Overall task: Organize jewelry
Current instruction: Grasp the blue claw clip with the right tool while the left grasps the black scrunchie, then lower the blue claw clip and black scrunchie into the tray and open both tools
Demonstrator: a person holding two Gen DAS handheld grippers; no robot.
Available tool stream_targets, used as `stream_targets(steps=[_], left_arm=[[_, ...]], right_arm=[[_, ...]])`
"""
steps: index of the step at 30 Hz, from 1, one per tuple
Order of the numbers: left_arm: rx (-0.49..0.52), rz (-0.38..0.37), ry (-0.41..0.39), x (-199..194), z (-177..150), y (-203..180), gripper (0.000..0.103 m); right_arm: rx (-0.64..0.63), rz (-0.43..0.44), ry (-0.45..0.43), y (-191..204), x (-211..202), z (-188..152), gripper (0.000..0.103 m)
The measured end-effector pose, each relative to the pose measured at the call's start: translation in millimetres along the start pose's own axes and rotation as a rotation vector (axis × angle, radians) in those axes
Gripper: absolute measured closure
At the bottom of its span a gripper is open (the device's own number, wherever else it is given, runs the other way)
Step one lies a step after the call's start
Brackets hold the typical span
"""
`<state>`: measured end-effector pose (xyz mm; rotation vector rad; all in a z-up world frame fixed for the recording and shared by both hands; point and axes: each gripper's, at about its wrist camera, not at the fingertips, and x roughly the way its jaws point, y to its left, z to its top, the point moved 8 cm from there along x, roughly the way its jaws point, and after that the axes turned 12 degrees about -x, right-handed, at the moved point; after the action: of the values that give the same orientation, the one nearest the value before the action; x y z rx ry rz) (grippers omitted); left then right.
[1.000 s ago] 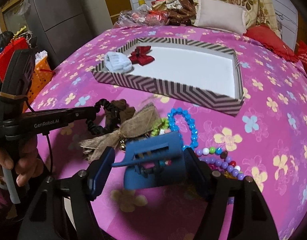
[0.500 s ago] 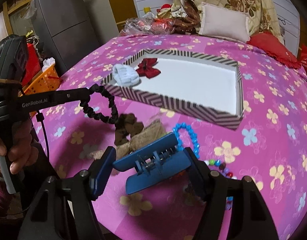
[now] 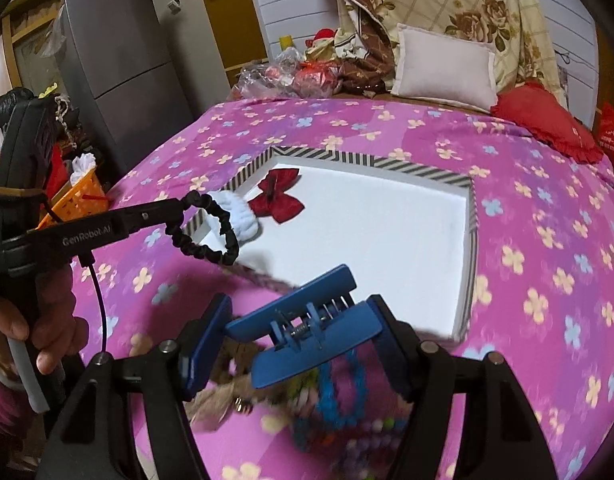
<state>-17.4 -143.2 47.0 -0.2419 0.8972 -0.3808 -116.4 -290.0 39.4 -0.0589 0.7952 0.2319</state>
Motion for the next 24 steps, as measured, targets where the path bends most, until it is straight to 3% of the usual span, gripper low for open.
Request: stream_targets(steps=[24], left_arm=[[0.024,0.097,0.01,68.9,49.6,12.7,0.099]], right_arm=[[-0.037,0.006,0.122,-32.1,109.7,60.6,0.031]])
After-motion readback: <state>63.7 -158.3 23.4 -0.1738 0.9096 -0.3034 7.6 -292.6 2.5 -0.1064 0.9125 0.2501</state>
